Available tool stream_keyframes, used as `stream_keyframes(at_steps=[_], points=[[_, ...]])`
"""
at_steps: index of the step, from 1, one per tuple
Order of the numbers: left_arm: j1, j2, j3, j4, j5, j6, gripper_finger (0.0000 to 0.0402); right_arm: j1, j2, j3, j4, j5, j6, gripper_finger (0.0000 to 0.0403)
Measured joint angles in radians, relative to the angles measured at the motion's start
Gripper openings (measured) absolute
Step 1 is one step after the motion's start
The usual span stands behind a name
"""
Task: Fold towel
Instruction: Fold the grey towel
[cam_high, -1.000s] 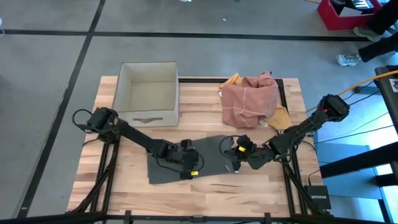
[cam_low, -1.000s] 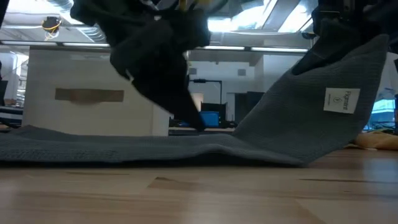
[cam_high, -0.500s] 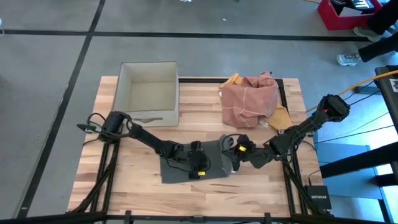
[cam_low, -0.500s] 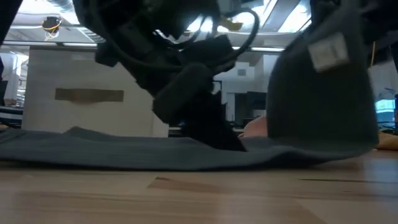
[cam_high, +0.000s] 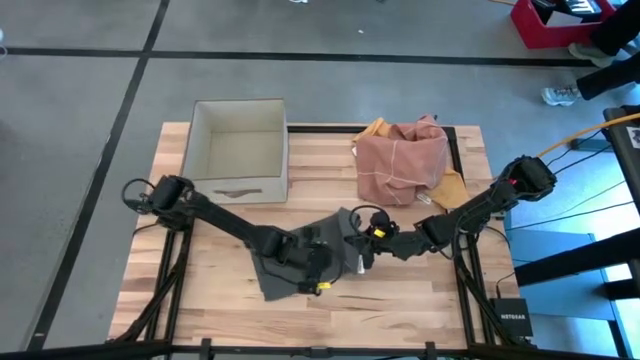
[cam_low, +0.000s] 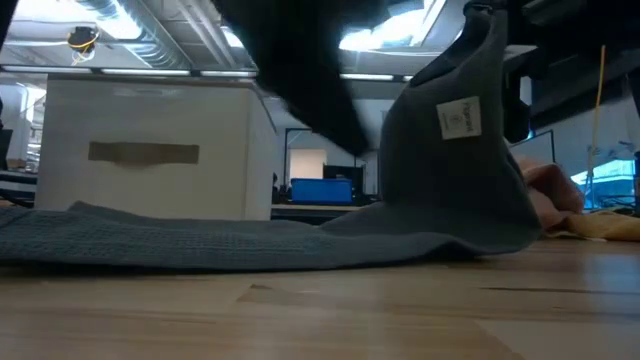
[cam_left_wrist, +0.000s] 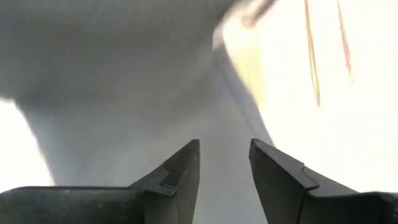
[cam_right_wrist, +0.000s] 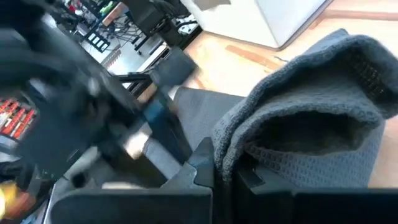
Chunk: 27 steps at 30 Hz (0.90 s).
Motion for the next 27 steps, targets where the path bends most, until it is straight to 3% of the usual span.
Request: stream_keyframes(at_steps=[5,10,14,20,27], points=[[-0.06,-0.028,-0.055,-0.215,-0.106,-0.2,0.0132,0.002,0.0,0.0,0.0,-0.003,-0.001,0.0014],[-0.064,0.009,-0.211,0.007,-0.147,-0.178,0.0132,0.002,0.0,0.0,-0.004,-0.016,-0.002,0.0014],[-0.032,0.036,-0.256,0.185,-0.153,-0.139,0.0132,0.002,0.0,0.0,0.014,-0.029,0.003,0.0014],[-0.001,0.049,-0.261,0.328,-0.13,-0.026,0.0132,-0.031,0.042,0.021,0.086,-0.071,0.007,0.0014],[0.011,0.049,-0.262,0.35,-0.129,-0.023,0.0132,-0.087,0.181,0.142,0.078,-0.188,-0.005,0.0014]])
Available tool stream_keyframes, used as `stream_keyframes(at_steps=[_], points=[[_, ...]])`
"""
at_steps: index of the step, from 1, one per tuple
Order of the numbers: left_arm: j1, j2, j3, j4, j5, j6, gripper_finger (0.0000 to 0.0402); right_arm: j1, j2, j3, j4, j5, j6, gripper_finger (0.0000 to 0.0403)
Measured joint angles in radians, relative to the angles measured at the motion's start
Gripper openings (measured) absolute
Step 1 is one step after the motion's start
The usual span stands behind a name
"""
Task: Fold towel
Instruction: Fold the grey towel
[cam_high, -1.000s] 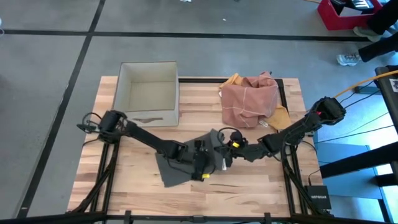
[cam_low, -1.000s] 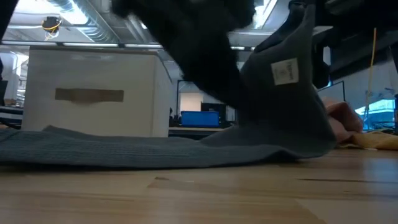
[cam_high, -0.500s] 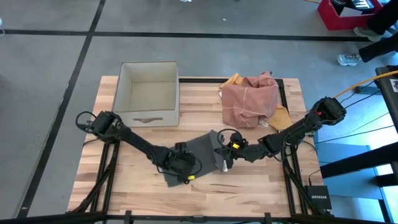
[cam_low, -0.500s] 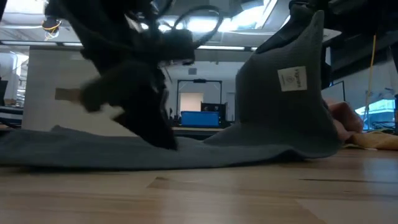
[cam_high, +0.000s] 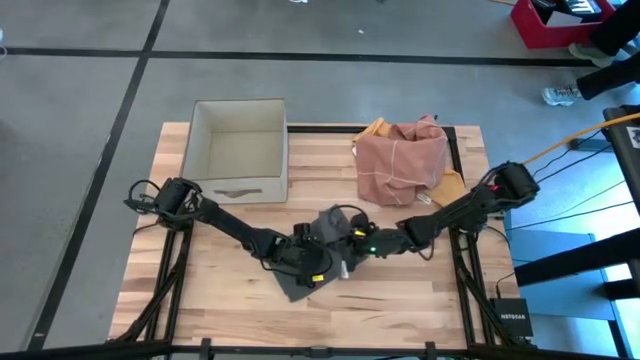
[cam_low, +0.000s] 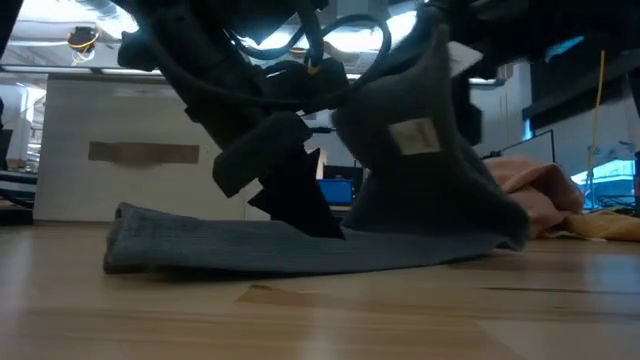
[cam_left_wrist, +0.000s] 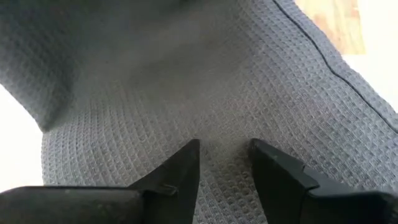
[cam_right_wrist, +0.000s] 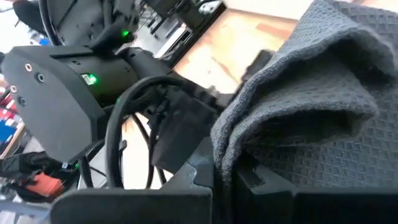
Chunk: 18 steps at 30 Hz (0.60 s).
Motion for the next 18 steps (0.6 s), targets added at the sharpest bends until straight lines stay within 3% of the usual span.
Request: stream_keyframes(at_steps=[7,14,18], points=[[-0.056,-0.1,0.062,-0.253,-0.001,-0.082,0.0132,-0.011,0.051,0.073,-0.093,-0.033,-0.023,0.0014],[-0.197,-0.202,0.072,-0.553,-0.021,-0.399,0.0132,-0.011,0.051,0.074,-0.105,-0.033,-0.023,0.0014],[-0.248,-0.166,-0.019,-0.5,-0.074,-0.485,0.0132,-0.011,0.051,0.074,-0.103,-0.033,-0.023,0.0014]])
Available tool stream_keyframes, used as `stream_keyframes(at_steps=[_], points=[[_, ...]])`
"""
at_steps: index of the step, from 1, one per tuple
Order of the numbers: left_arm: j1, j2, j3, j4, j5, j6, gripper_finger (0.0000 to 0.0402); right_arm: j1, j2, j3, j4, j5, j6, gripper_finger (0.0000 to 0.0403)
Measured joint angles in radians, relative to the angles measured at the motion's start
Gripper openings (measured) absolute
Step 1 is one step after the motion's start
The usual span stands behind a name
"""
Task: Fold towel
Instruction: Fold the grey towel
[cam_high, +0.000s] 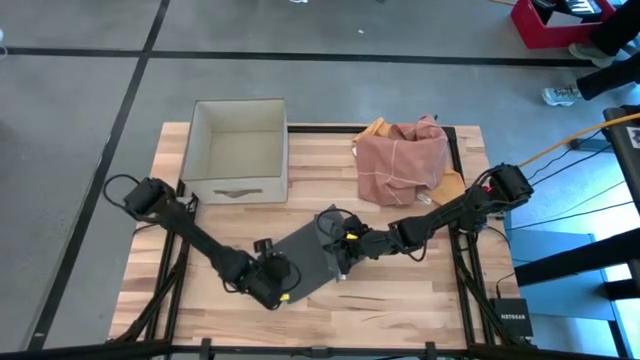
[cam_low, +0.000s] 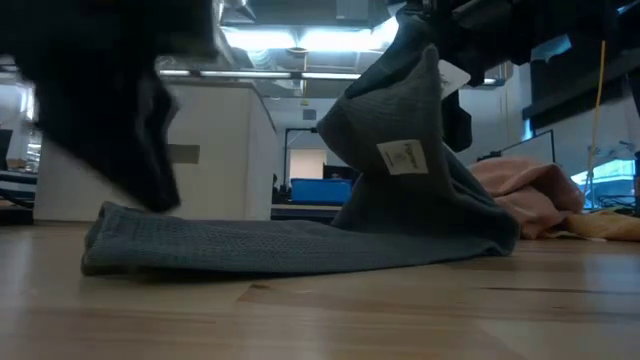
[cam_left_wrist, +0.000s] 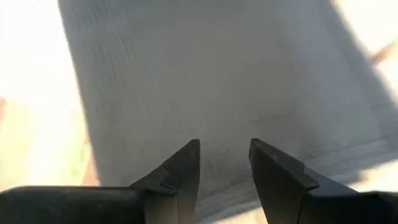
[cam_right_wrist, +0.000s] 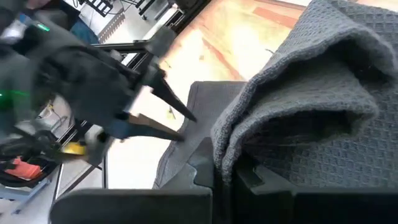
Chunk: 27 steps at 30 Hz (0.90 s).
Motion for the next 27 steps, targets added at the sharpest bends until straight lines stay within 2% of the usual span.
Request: stream_keyframes(at_steps=[6,11,18,27], points=[[0.049,0.036,-0.117,0.236,-0.016,-0.044,0.0132,0.0,0.025,0.011,0.031,-0.002,0.011,0.0014],[0.08,0.037,-0.128,0.311,0.007,0.008,0.0132,-0.014,0.116,0.116,0.025,-0.072,-0.007,0.0014],[0.076,0.037,-0.129,0.316,0.008,0.035,0.0132,-0.039,0.238,0.255,-0.074,-0.138,-0.043,0.0014],[0.019,-0.039,-0.102,0.248,0.034,0.054,0.0132,-0.039,0.262,0.274,-0.09,-0.135,-0.05,0.0014]])
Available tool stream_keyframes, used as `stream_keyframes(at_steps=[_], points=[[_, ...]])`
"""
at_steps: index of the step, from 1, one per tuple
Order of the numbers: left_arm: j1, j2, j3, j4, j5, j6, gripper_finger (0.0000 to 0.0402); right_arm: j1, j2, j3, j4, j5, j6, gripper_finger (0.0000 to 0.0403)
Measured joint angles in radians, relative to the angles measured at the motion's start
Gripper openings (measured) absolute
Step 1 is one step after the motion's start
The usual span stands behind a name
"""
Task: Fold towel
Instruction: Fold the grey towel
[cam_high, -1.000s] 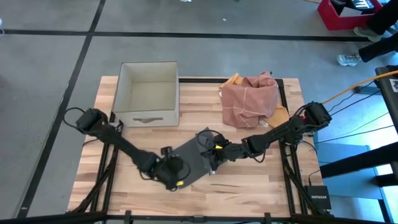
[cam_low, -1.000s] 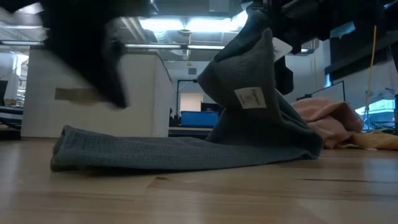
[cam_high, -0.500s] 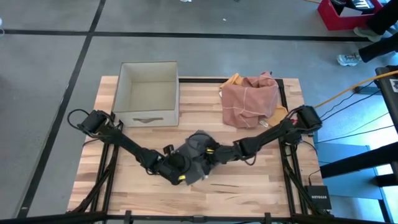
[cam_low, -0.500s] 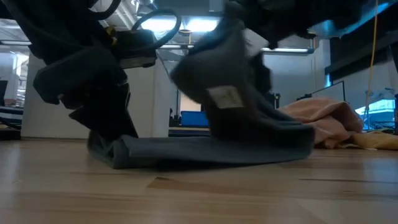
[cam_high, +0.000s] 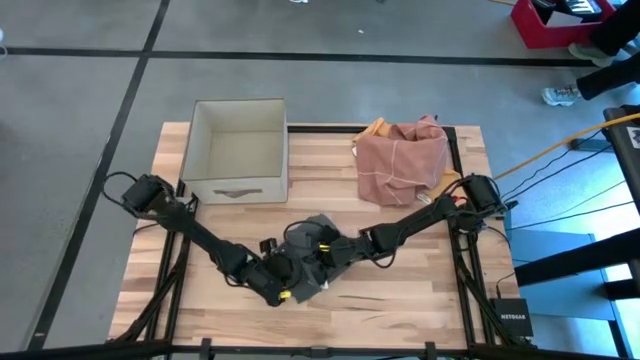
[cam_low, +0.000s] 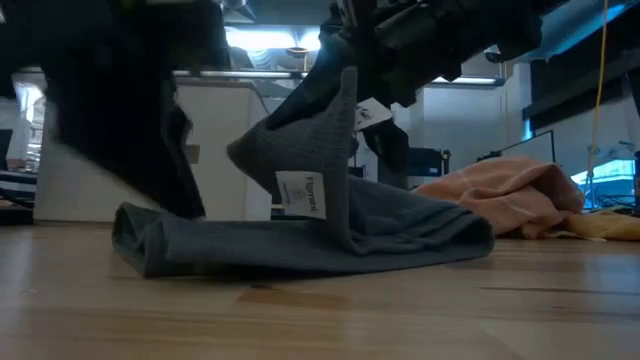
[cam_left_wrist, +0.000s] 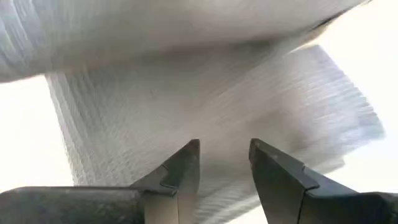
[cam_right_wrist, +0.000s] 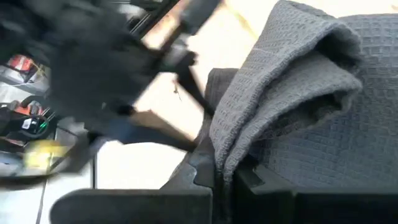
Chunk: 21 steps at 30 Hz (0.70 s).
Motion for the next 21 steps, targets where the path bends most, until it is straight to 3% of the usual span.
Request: stream_keyframes(at_steps=[7,10,16,21], points=[[-0.019,-0.083,0.006,-0.053,0.001,-0.021,0.0132,0.002,0.0,0.0,0.048,0.018,-0.009,0.0014],[-0.02,-0.129,0.005,-0.117,0.058,-0.065,0.0132,0.003,0.0,0.0,0.063,-0.014,-0.028,0.0023],[-0.033,-0.25,0.005,-0.216,0.094,-0.178,0.0132,0.003,0.0,0.0,0.061,-0.055,-0.021,0.0092],[-0.034,-0.332,0.005,-0.229,0.058,-0.185,0.0132,0.003,0.0,0.0,0.063,-0.047,-0.02,0.0151]])
